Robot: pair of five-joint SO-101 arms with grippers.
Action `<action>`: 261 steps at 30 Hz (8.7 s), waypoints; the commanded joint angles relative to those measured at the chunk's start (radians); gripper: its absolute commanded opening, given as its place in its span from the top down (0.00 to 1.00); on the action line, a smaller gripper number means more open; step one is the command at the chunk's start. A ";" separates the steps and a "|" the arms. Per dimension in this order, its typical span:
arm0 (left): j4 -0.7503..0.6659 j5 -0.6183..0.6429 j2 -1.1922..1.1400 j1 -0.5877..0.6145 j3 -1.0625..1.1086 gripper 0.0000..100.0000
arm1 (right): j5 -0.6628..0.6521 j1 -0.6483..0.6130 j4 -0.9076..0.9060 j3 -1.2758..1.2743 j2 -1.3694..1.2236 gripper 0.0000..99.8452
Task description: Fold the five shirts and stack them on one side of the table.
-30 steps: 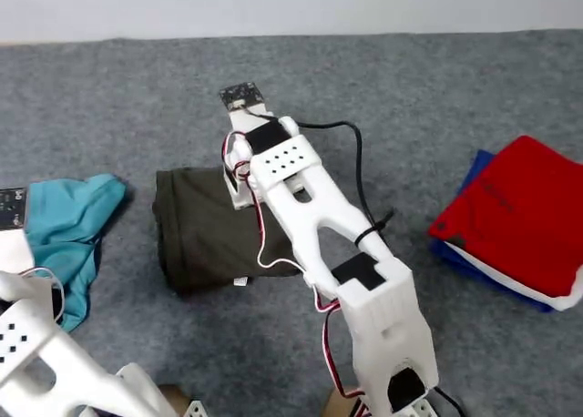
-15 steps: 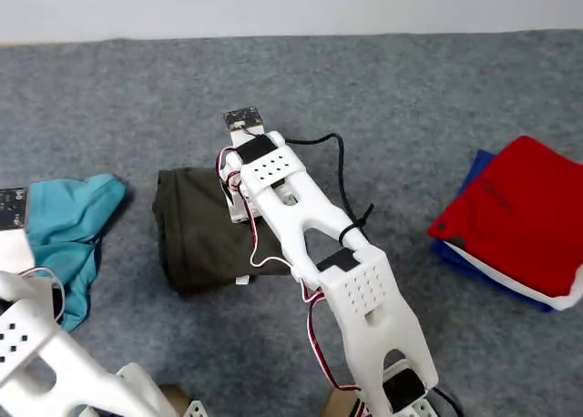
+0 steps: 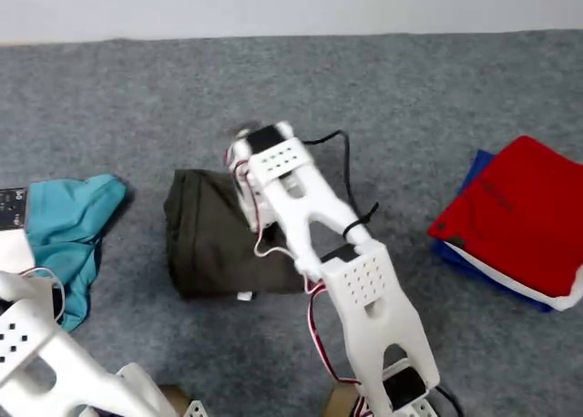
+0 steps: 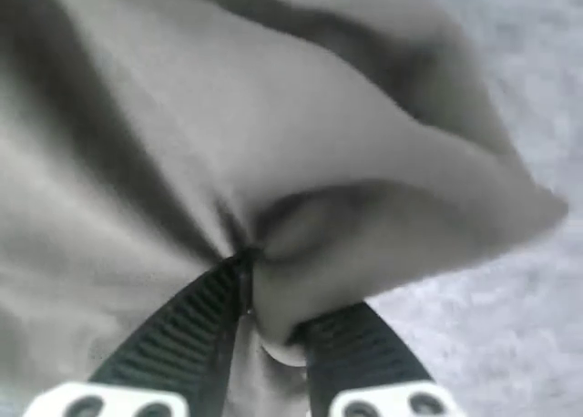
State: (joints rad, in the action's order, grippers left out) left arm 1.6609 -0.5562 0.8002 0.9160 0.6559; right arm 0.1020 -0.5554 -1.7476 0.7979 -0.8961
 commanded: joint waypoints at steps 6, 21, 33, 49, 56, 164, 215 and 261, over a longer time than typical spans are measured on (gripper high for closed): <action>-0.008 -0.002 0.021 -0.003 -0.025 0.98 | -0.213 0.225 -0.045 0.233 0.004 0.99; -0.008 -0.002 0.021 -0.005 -0.025 0.98 | -0.810 0.203 0.292 0.506 -0.173 0.99; -0.008 -0.002 0.021 -0.005 -0.025 0.98 | -0.631 0.196 0.200 0.740 -0.208 0.80; -0.014 -0.002 0.021 -0.005 -0.004 0.98 | -0.391 -0.122 0.008 0.867 -0.265 0.88; -0.015 -0.003 0.023 -0.005 0.031 0.98 | -0.236 -0.143 0.093 0.865 -0.308 0.81; -0.043 0.000 0.015 -0.098 0.035 0.98 | 0.764 -0.012 0.214 0.235 0.122 0.48; -0.051 0.003 0.020 -0.227 0.084 0.98 | 0.807 0.122 0.305 0.489 -0.295 0.99; -0.072 -0.002 0.015 -0.232 0.077 0.98 | 0.135 0.564 -0.050 0.388 0.400 0.99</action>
State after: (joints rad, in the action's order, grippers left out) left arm 1.6072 -0.5547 0.8002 0.6905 0.7434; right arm 0.2785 -0.0368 -1.7568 1.3334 -0.6736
